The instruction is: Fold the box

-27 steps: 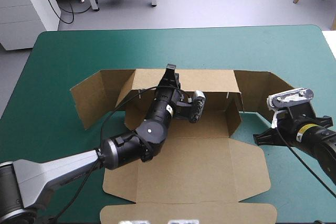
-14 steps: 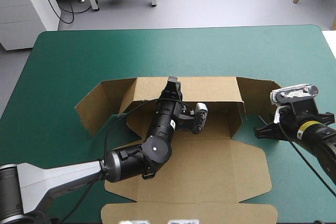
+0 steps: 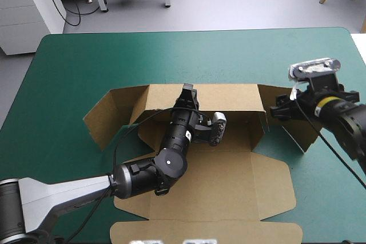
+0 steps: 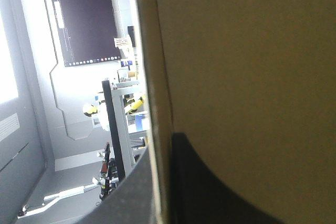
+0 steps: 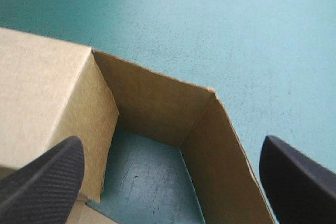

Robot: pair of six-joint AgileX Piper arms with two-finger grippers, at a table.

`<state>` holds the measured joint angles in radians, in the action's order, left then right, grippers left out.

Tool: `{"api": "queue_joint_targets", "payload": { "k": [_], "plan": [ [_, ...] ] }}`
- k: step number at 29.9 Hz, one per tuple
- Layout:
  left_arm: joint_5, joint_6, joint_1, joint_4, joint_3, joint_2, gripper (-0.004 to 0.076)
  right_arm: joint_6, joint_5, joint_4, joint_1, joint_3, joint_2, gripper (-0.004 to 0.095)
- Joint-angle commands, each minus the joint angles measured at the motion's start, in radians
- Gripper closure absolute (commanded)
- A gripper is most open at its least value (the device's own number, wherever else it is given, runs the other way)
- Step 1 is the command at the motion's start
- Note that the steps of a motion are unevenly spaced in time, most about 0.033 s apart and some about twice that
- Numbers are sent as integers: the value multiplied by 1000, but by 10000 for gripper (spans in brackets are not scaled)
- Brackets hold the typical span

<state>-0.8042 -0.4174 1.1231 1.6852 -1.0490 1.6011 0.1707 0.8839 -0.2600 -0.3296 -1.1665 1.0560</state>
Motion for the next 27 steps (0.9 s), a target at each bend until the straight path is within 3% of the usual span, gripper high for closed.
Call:
{"api": "queue_joint_targets", "payload": {
  "k": [1, 5, 10, 12, 16, 19, 27],
  "plan": [
    [-43, -5, 7, 81, -23, -49, 734, 4, -21, -45, 11, -148, 124, 73],
    [-45, -5, 7, 81, -23, -49, 734, -42, 20, 11, 86, -297, 272, 73],
    [-44, -2, 7, 81, -23, -49, 734, -215, 165, 273, 246, -499, 443, 75],
    [-46, -1, 7, 81, -23, -49, 734, -248, 203, 324, 280, -556, 503, 75],
    [-46, -1, 7, 81, -23, -49, 734, -288, 322, 380, 330, -649, 629, 75],
    [-63, -1, 7, 83, -23, -49, 734, -309, 320, 429, 351, -646, 666, 76],
    [-85, -1, 7, 83, -23, -49, 734, -353, 320, 395, 356, -540, 601, 75]
  ]
}}
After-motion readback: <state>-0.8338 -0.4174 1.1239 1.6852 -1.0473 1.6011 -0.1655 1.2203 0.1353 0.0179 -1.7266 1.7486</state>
